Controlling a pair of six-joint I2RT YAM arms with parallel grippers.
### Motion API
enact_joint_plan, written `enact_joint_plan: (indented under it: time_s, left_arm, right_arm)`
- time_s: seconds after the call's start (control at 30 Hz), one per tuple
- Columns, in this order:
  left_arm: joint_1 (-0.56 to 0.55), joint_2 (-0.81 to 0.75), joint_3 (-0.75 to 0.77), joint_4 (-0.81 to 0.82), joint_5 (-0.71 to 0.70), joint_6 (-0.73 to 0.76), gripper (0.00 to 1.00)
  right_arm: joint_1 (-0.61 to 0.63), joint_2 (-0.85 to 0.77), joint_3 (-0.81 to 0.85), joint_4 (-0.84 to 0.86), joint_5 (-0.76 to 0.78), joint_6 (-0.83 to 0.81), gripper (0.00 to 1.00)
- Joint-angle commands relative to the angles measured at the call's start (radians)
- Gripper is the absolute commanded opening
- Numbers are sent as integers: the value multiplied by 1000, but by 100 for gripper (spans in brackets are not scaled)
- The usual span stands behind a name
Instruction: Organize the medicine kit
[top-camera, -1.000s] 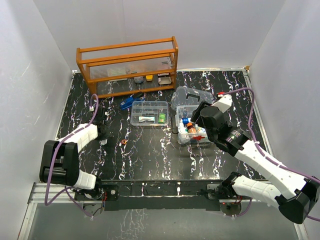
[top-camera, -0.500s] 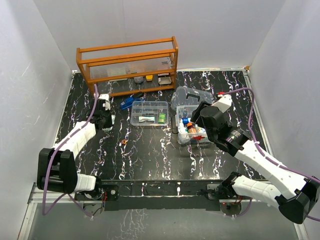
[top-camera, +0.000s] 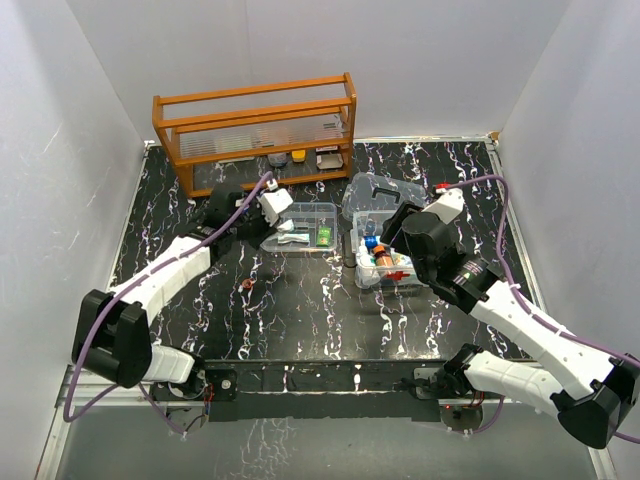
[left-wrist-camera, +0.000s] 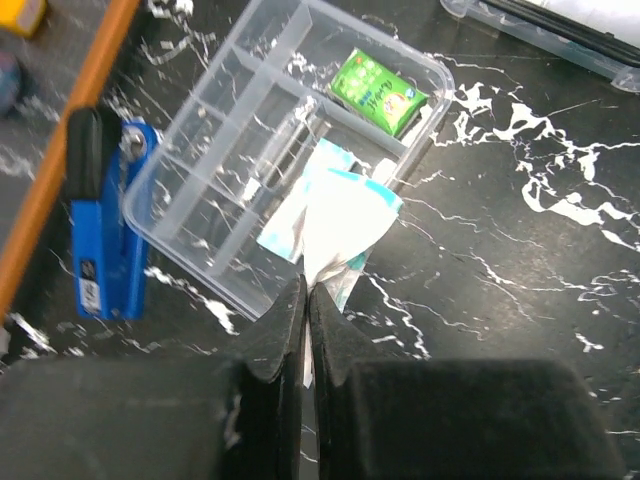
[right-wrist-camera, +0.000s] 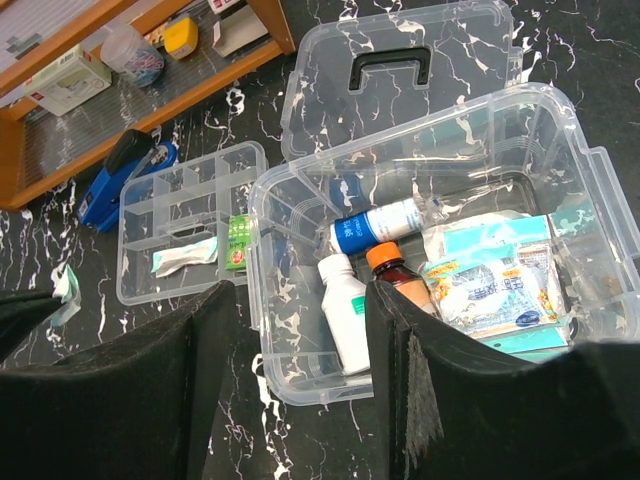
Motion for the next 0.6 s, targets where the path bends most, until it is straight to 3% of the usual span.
enact_joint_plan:
  time_s: [0.0,0.27,0.57]
  left_arm:
    - [-2,45,106,-30,103,269,0]
    - [-17,253,309,-246,53,459,0]
    - [-60,411,394,-282,-13,475,1]
  right_arm:
    - [-2,-29,16,54,7,-3,52]
    - [-2,-39,26,32,21,7,52]
    - [-2,-29,36,31,15,19,52]
